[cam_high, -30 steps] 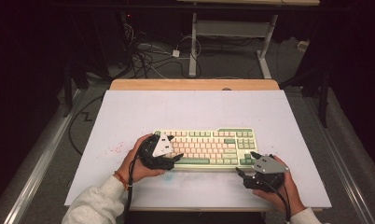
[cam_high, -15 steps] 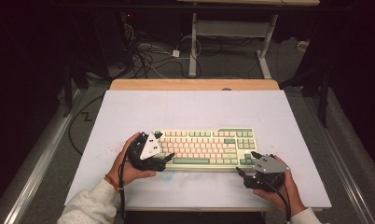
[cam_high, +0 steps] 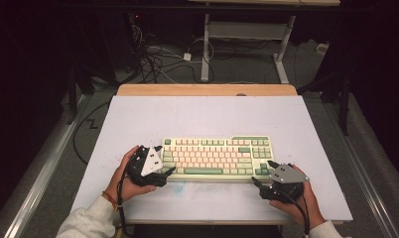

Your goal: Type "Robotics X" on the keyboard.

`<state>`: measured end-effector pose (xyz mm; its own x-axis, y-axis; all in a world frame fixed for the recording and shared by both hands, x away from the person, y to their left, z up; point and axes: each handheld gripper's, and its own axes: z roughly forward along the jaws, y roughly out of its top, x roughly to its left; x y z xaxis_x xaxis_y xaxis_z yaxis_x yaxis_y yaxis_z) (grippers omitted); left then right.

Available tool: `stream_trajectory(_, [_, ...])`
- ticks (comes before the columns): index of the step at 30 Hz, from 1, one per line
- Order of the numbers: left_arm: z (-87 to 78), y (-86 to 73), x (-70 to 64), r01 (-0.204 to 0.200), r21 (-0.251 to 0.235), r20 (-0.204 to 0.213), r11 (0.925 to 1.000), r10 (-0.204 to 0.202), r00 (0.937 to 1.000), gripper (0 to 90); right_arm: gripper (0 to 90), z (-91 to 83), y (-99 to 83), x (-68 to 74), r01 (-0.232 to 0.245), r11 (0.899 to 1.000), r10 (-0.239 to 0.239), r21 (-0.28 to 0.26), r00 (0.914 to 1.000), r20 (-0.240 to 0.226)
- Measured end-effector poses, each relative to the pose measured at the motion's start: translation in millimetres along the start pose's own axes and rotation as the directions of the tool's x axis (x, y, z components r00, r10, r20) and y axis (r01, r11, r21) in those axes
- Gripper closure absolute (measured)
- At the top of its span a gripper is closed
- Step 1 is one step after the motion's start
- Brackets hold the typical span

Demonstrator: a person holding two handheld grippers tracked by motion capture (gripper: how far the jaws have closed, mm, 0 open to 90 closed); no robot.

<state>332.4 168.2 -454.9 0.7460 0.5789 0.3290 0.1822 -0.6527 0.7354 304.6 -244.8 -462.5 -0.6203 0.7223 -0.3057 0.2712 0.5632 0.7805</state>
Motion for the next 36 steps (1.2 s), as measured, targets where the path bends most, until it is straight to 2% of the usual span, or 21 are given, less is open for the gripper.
stream_trajectory(5, [-3.3,-9.6,0.8,0.012,0.017,-0.004,0.9998,-0.012,0.9999,19.9,27.7,-1.5,2.1,-2.6,-0.011,1.000,0.011,-0.002,0.9999,0.009])
stream_trajectory(10, [-7.7,-19.2,1.4,0.035,0.030,-0.005,0.9989,-0.035,0.9994,19.9,36.2,-6.3,8.7,-6.9,-0.027,0.999,0.027,-0.021,0.9996,0.002])
stream_trajectory(13, [-9.4,-24.7,1.0,0.041,0.042,-0.006,0.9983,-0.041,0.9992,19.9,41.4,-8.4,12.6,-11.3,-0.043,0.999,0.042,-0.031,0.9990,-0.018])
stream_trajectory(16, [-11.0,-28.5,0.3,0.048,0.052,-0.005,0.9975,-0.048,0.9989,19.9,49.7,-9.1,17.2,-16.3,-0.072,0.997,0.070,-0.031,0.9955,-0.064])
stream_trajectory(23, [-13.3,-33.7,-1.0,0.051,0.070,0.003,0.9963,-0.052,0.9987,19.9,79.5,-1.5,30.6,-22.3,-0.053,0.998,0.055,0.018,0.9927,-0.107])
stream_trajectory(27, [-15.0,-36.3,-0.8,0.060,0.073,0.002,0.9955,-0.061,0.9982,19.9,87.8,5.1,38.9,-22.4,-0.037,0.999,0.041,0.033,0.9912,-0.126])
stream_trajectory(36, [-16.1,-40.8,-0.4,0.066,0.088,0.006,0.9940,-0.067,0.9978,19.9,90.0,23.3,54.1,-22.2,-0.012,0.999,0.020,0.052,0.9866,-0.162])
